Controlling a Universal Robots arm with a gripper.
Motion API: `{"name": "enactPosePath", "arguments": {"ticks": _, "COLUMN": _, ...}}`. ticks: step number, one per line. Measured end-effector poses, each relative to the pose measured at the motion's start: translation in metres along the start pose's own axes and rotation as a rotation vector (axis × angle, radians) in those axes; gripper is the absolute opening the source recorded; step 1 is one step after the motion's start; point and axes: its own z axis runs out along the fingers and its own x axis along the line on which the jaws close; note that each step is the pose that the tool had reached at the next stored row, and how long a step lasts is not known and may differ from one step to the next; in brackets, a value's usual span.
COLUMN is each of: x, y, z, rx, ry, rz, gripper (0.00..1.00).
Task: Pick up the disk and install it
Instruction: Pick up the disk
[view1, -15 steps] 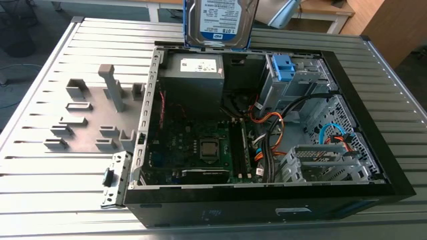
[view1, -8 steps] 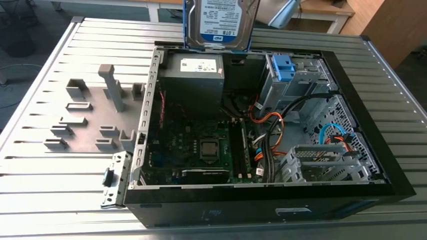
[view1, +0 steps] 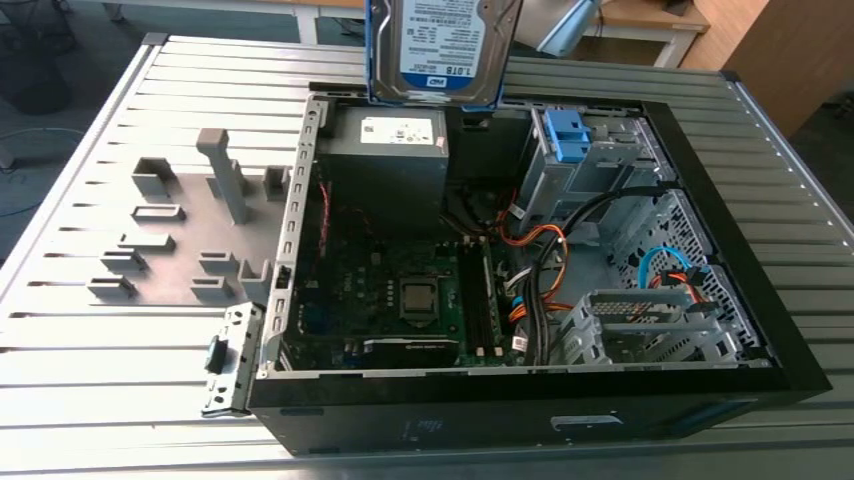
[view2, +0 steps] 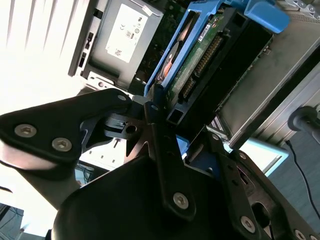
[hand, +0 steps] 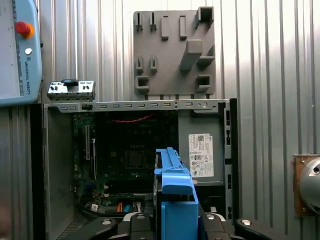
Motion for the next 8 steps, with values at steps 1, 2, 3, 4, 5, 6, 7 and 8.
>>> {"name": "enactPosePath", "arguments": {"ticks": 1, "x": 0.0008, "y": 0.0000, "z": 0.0000, "rx": 0.0000, "ry": 0.0000, "rz": 0.000, "gripper": 0.36}}
{"name": "enactPosePath", "arguments": {"ticks": 2, "x": 0.0016, "y": -0.0001, "z": 0.0000, "rx": 0.0000, "ry": 0.0001, "rz": 0.000, "gripper": 0.36}}
{"name": "enactPosePath", "arguments": {"ticks": 3, "x": 0.0023, "y": -0.0001, "z": 0.0000, "rx": 0.0000, "ry": 0.0001, "rz": 0.000, "gripper": 0.36}}
{"name": "enactPosePath", "arguments": {"ticks": 4, "x": 0.0031, "y": -0.0002, "z": 0.0000, "rx": 0.0000, "ry": 0.0001, "rz": 0.000, "gripper": 0.36}}
{"name": "enactPosePath", "arguments": {"ticks": 5, "x": 0.0039, "y": -0.0002, "z": 0.0000, "rx": 0.0000, "ry": 0.0001, "rz": 0.000, "gripper": 0.36}}
{"name": "enactPosePath", "arguments": {"ticks": 6, "x": 0.0048, "y": -0.0002, "z": 0.0000, "rx": 0.0000, "ry": 0.0001, "rz": 0.000, "gripper": 0.36}}
{"name": "enactPosePath", "arguments": {"ticks": 7, "x": 0.0055, "y": -0.0002, "z": 0.0000, "rx": 0.0000, "ry": 0.0001, "rz": 0.000, "gripper": 0.36}}
{"name": "enactPosePath", "arguments": {"ticks": 8, "x": 0.0063, "y": -0.0003, "z": 0.0000, "rx": 0.0000, "ry": 0.0001, "rz": 0.000, "gripper": 0.36}}
